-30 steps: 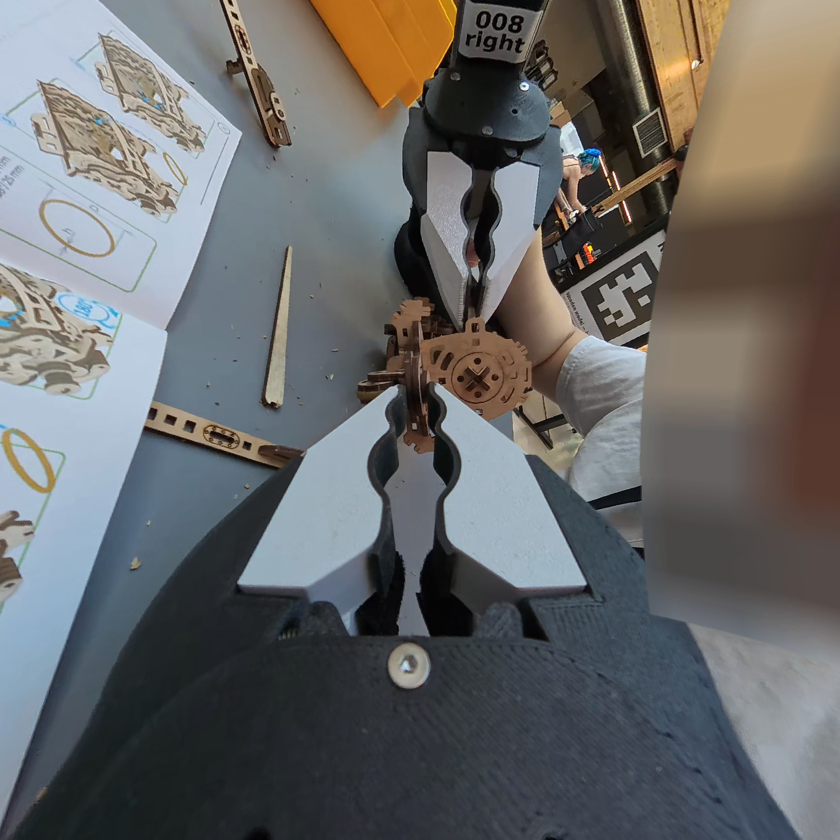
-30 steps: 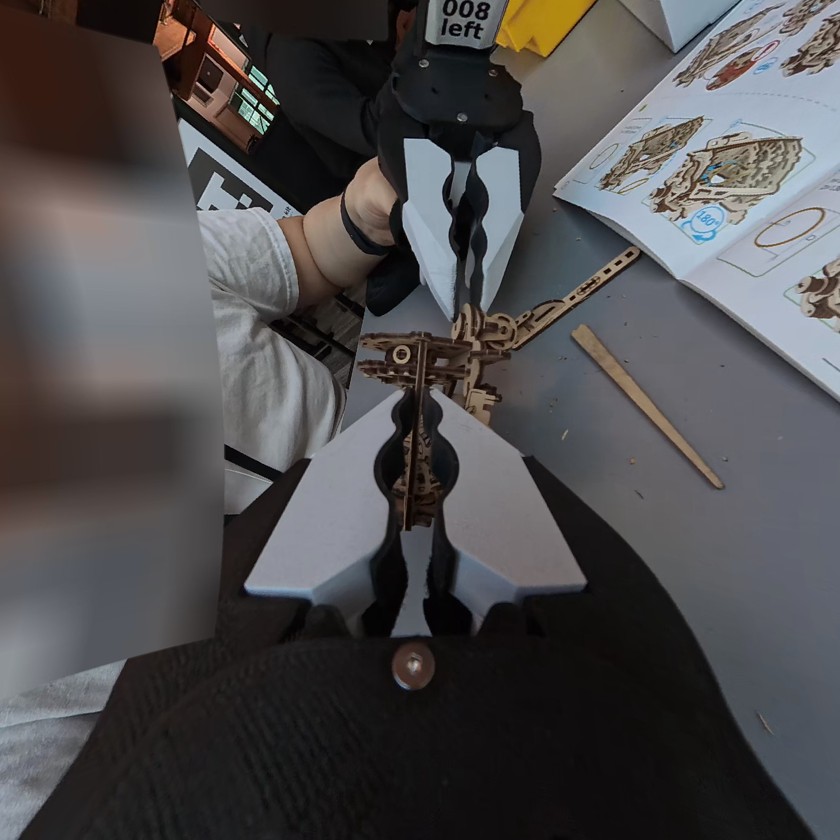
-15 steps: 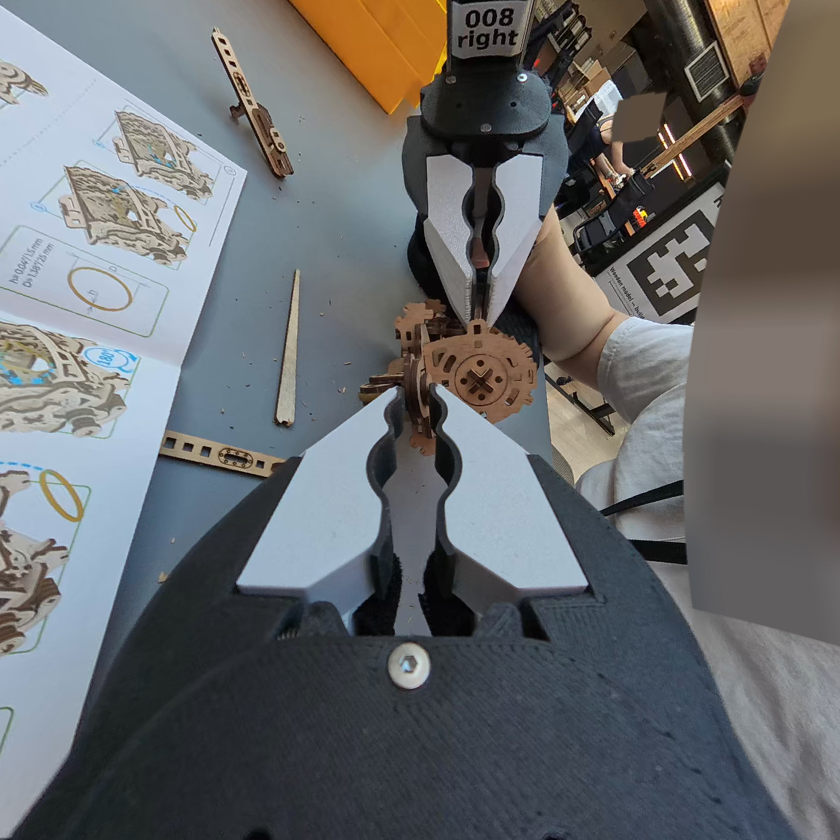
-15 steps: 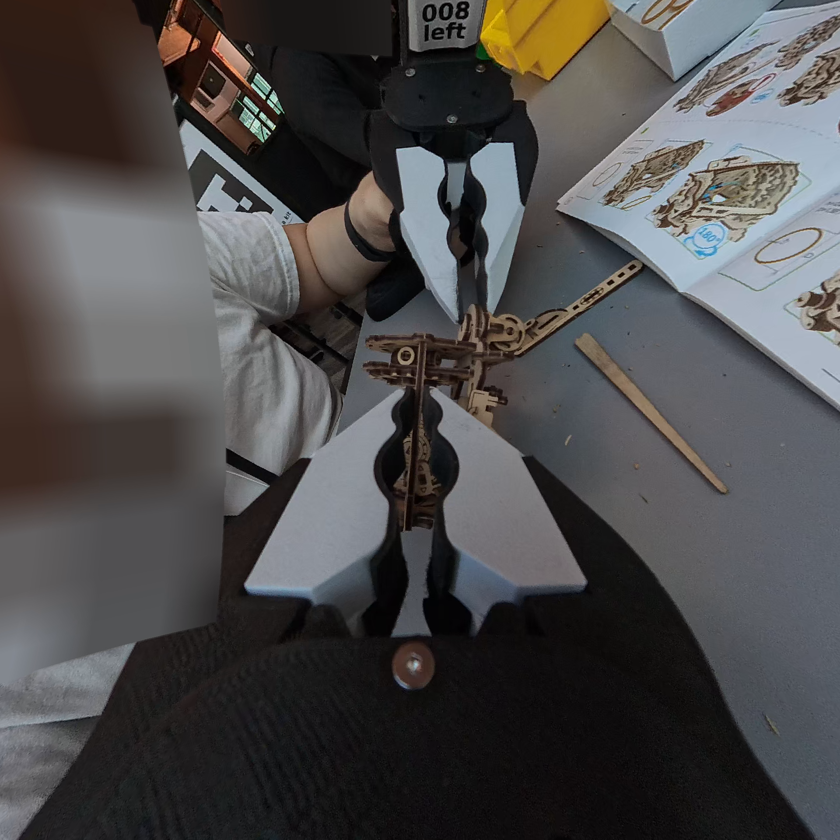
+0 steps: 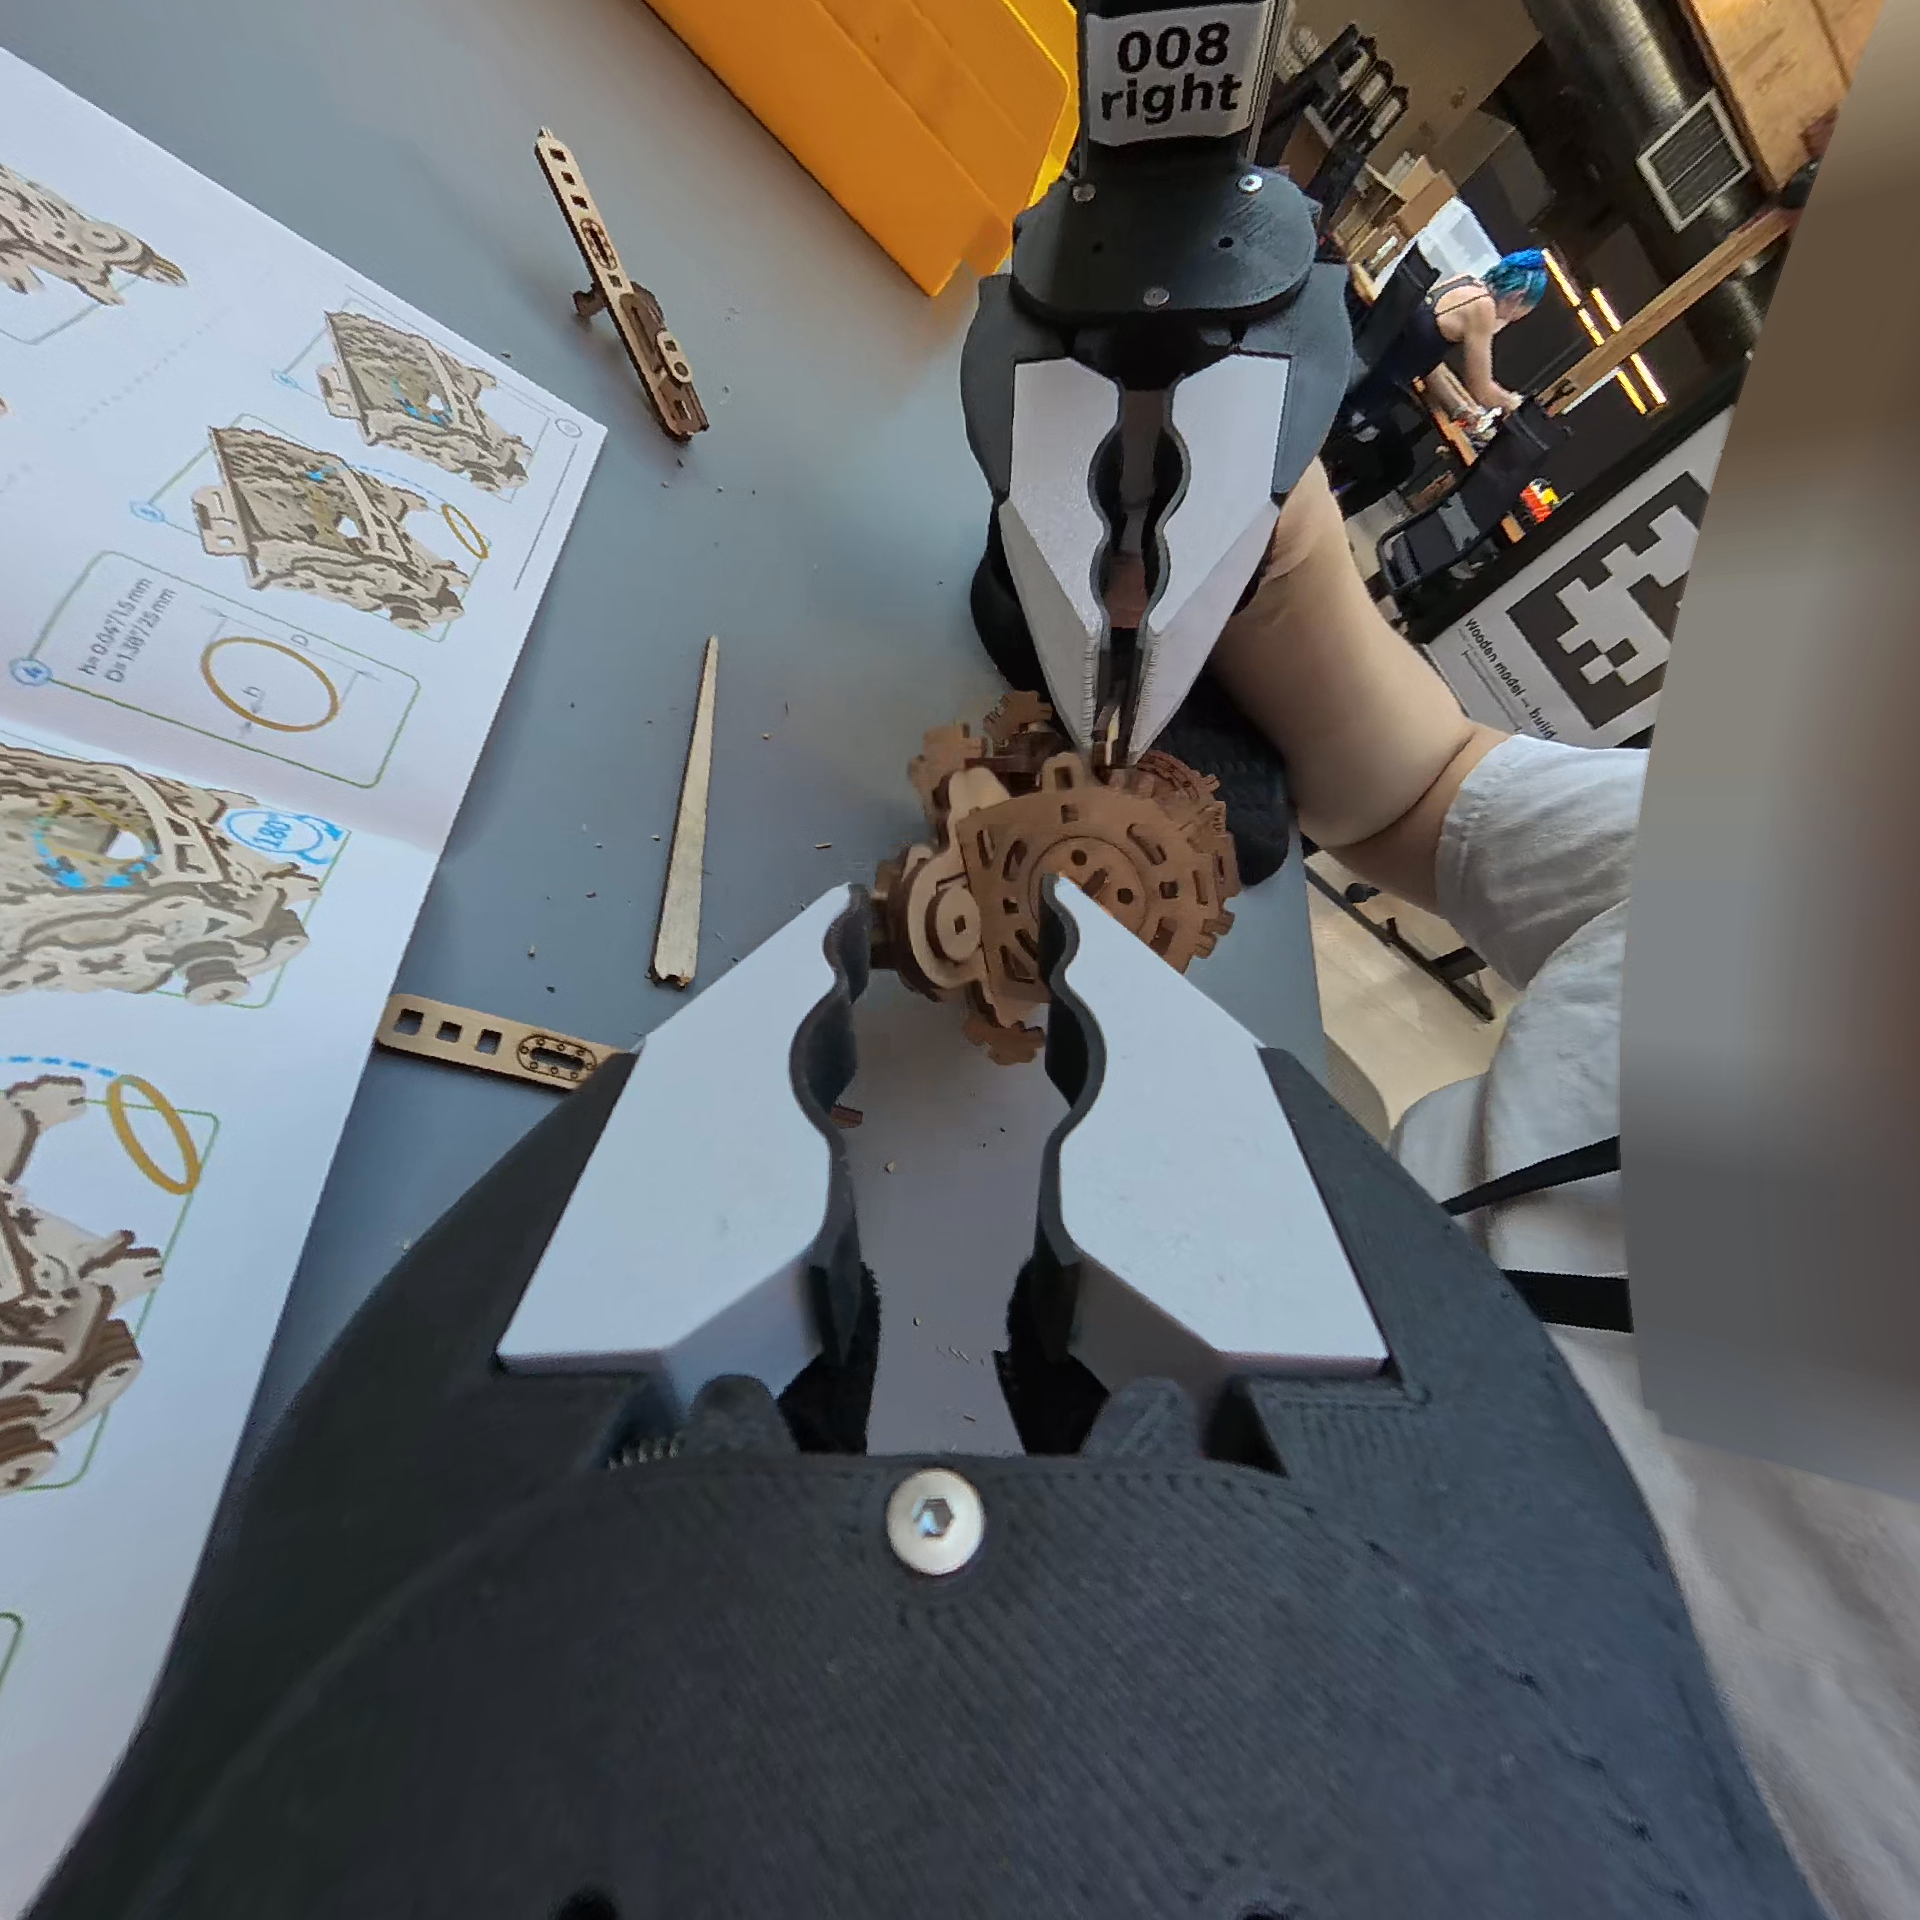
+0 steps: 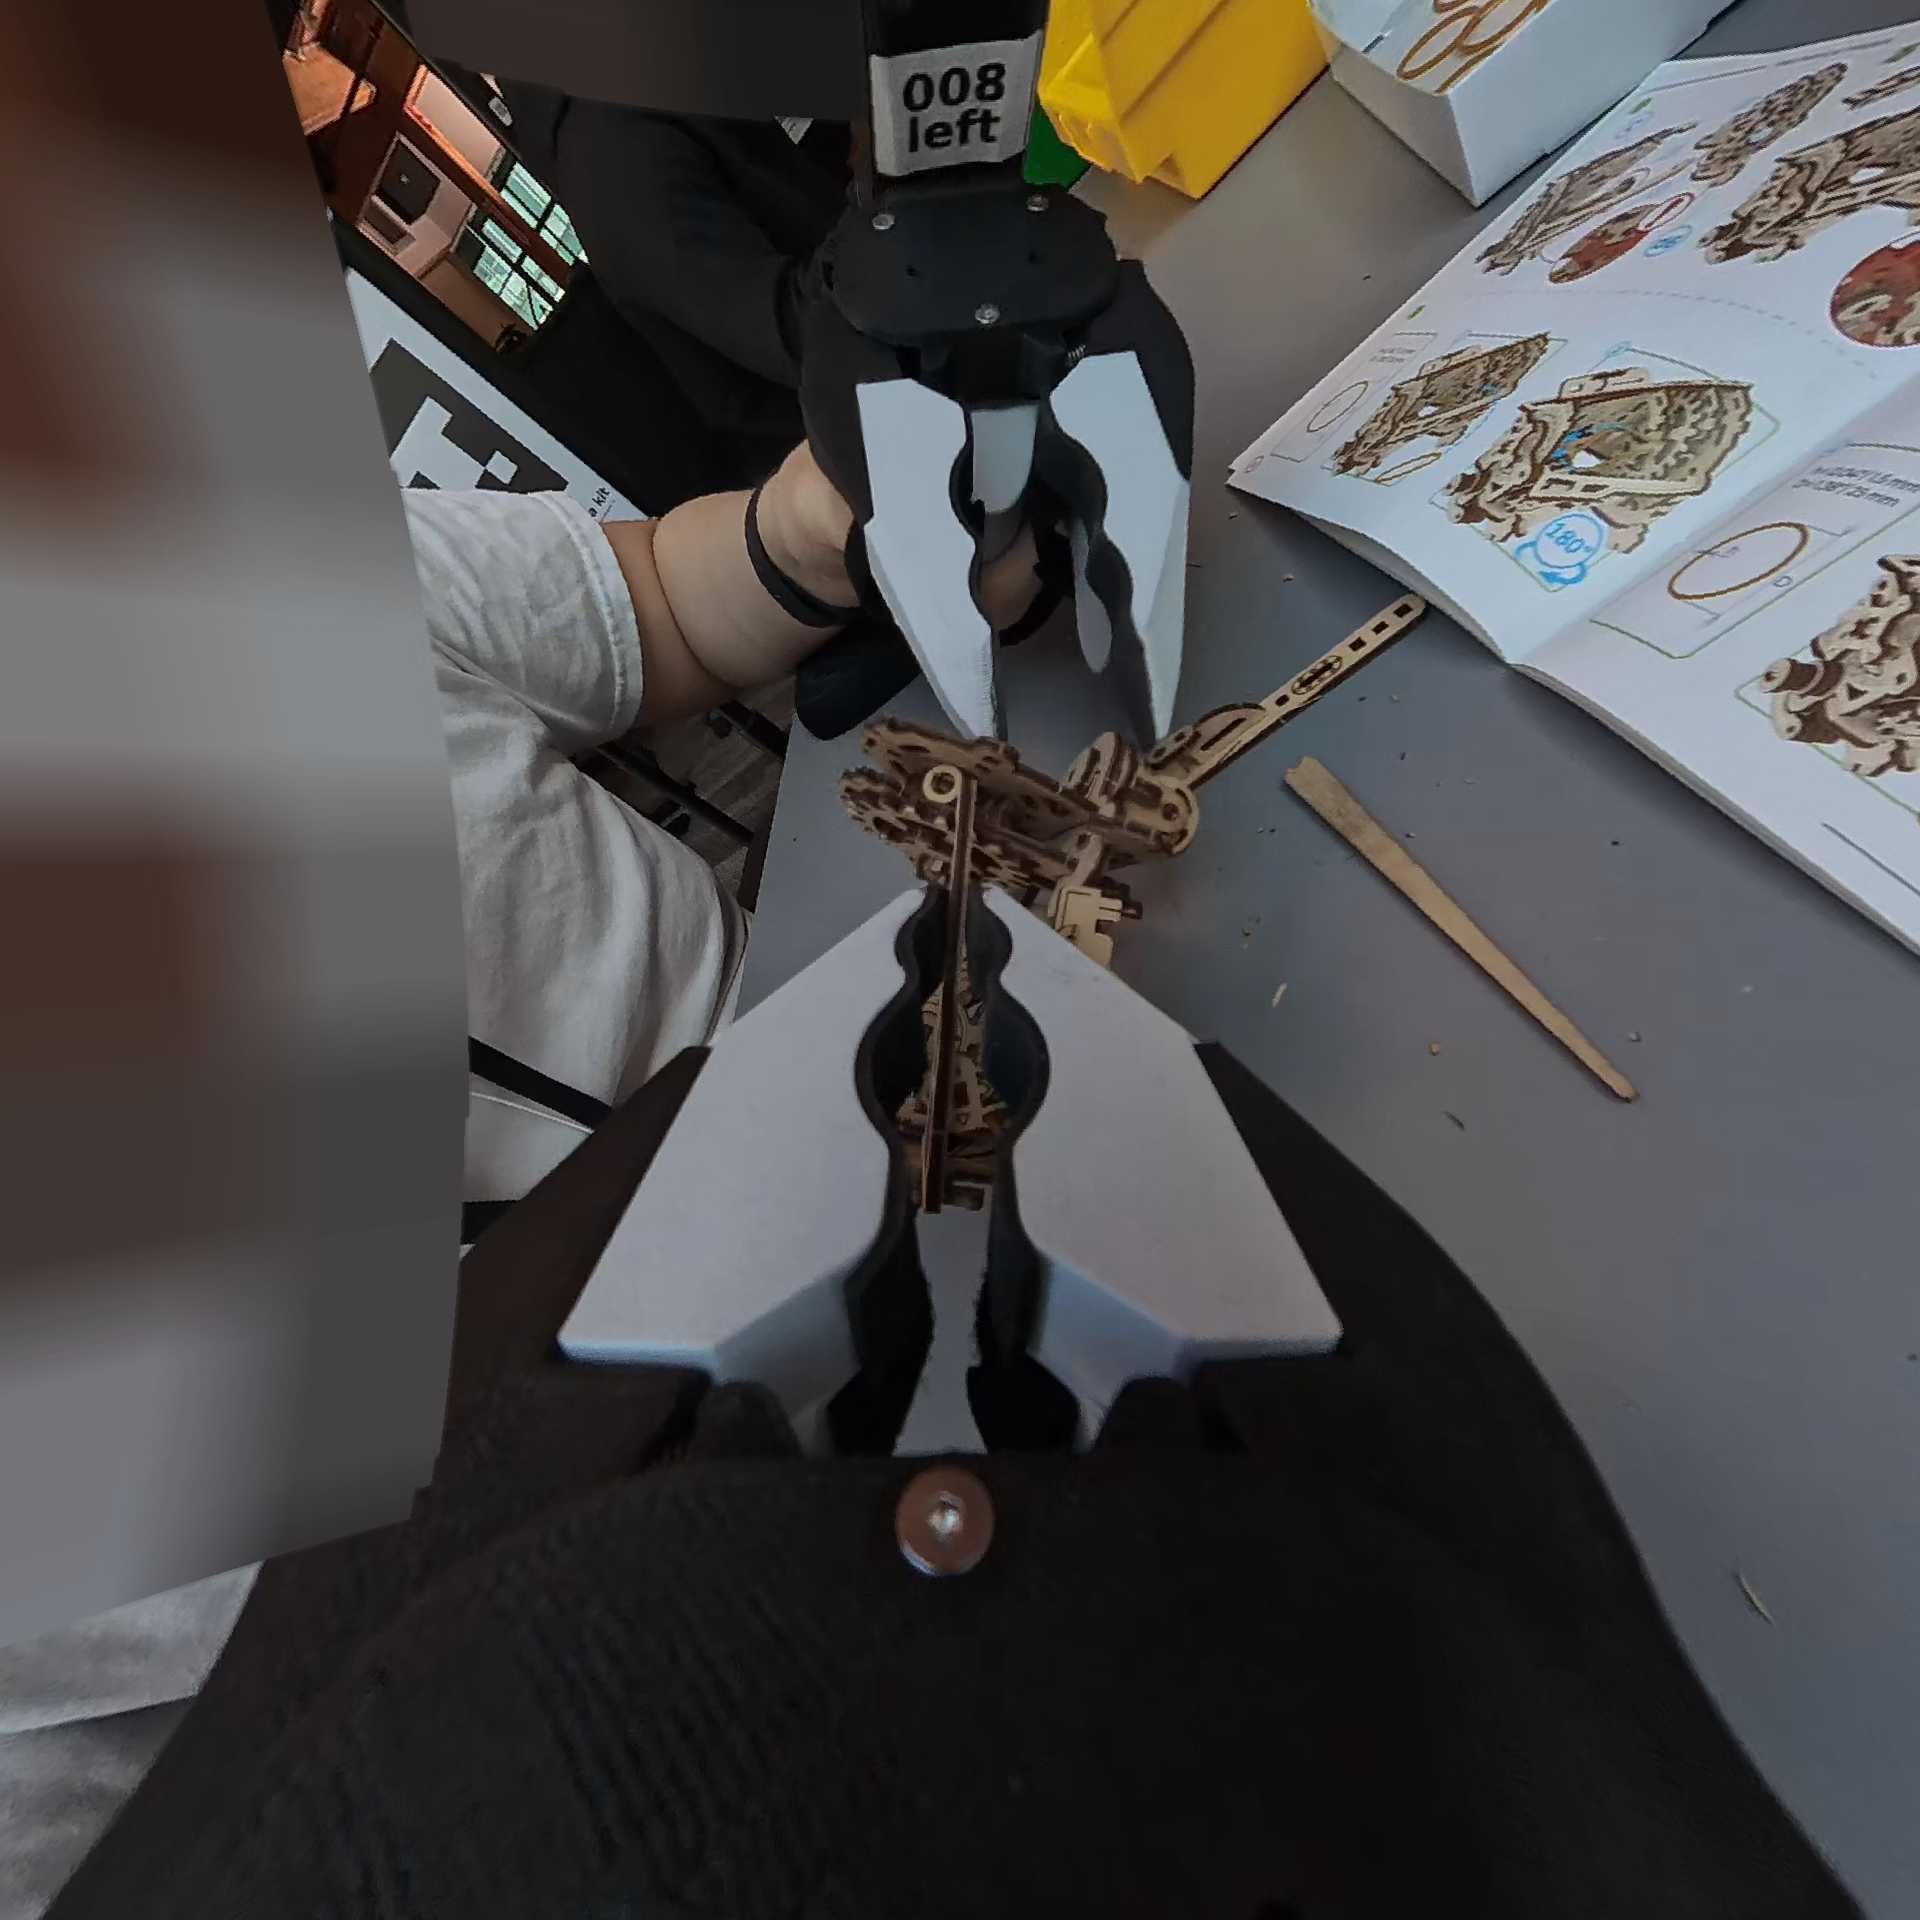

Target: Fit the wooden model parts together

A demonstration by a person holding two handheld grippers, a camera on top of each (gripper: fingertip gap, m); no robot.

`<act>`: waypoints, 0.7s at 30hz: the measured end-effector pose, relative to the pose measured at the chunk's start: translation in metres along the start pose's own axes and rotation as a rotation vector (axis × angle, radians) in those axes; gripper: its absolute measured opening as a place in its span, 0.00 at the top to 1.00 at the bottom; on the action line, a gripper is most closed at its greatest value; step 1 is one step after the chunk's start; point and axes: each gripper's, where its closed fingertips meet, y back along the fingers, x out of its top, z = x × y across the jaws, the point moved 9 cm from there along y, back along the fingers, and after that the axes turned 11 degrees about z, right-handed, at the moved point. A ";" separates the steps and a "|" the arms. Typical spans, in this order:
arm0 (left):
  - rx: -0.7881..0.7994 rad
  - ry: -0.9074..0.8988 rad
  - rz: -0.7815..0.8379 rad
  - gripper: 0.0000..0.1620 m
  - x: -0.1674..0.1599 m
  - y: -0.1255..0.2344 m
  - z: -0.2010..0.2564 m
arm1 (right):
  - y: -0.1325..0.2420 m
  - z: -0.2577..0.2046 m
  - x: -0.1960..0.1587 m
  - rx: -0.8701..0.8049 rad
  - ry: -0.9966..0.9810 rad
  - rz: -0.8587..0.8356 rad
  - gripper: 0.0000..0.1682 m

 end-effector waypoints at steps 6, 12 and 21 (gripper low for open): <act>0.098 -0.164 -0.027 0.76 -0.001 -0.003 0.008 | -0.003 -0.001 -0.001 -0.053 -0.027 -0.025 0.99; 0.041 -0.186 -0.020 0.81 0.002 0.002 0.013 | -0.010 0.000 0.000 -0.027 -0.096 -0.049 0.99; -0.232 -0.012 0.031 0.91 -0.006 0.008 0.019 | -0.023 -0.003 0.002 0.007 -0.073 -0.147 0.99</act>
